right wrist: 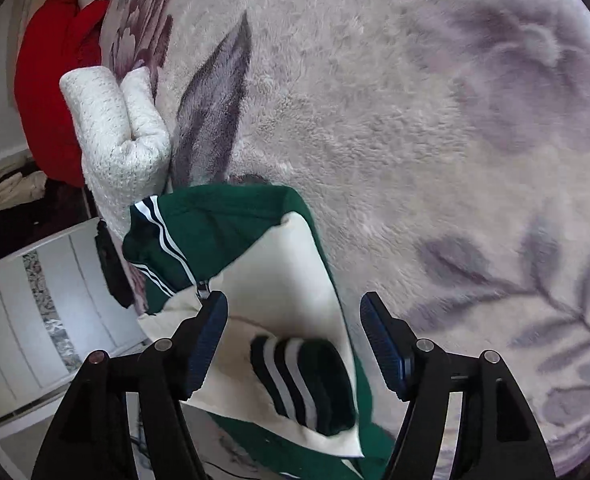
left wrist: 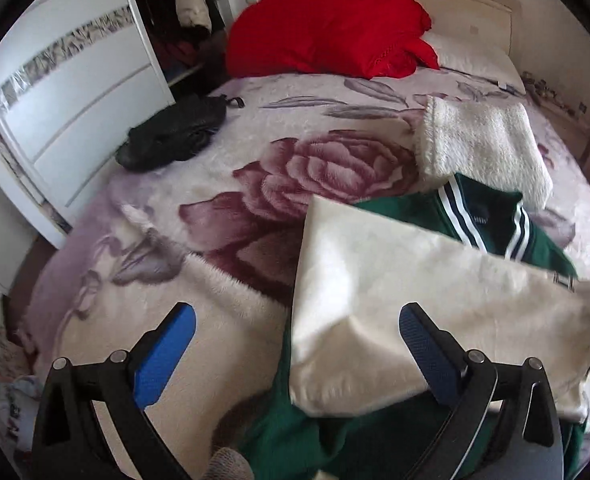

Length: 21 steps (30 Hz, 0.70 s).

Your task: Fold large clothes

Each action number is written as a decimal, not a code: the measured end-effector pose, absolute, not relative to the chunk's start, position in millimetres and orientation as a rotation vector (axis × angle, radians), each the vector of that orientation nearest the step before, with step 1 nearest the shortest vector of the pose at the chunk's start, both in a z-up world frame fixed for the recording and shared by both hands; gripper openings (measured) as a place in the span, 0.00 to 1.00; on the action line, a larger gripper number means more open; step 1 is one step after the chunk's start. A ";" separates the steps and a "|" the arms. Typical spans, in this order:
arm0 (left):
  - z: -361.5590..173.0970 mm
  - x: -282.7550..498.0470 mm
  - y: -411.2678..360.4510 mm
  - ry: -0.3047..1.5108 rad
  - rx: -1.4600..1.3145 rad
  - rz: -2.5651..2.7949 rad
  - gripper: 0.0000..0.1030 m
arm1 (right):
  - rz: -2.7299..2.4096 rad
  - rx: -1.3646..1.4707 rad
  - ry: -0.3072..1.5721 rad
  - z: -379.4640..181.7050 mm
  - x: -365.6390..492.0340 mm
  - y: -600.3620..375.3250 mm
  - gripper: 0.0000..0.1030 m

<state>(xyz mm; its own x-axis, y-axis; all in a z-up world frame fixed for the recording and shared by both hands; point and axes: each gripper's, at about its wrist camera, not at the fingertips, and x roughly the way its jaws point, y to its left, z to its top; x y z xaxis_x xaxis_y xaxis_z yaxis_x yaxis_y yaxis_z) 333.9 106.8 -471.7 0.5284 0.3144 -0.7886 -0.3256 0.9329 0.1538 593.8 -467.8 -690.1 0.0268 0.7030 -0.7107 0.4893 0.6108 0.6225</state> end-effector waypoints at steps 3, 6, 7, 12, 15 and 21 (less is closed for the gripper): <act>-478.5 304.0 73.2 1.005 0.027 0.410 1.00 | 0.317 0.878 1.708 -731.3 617.4 -434.7 0.61; -491.7 263.9 28.4 1.104 -0.003 0.421 1.00 | 0.356 0.768 1.671 -730.7 620.6 -410.5 0.10; -498.2 248.5 12.8 1.145 -0.031 0.406 1.00 | 0.367 0.696 1.633 -715.7 621.7 -403.9 0.07; -545.1 179.4 -61.5 1.363 -0.113 0.351 1.00 | 0.278 0.544 1.513 -673.3 638.8 -437.6 0.06; -559.5 157.3 -89.3 1.412 -0.095 0.324 1.00 | 0.313 0.551 1.662 -706.6 643.7 -439.0 0.08; -565.0 117.4 -127.1 1.462 -0.174 0.278 1.00 | 0.381 0.546 1.689 -663.4 610.1 -475.1 0.58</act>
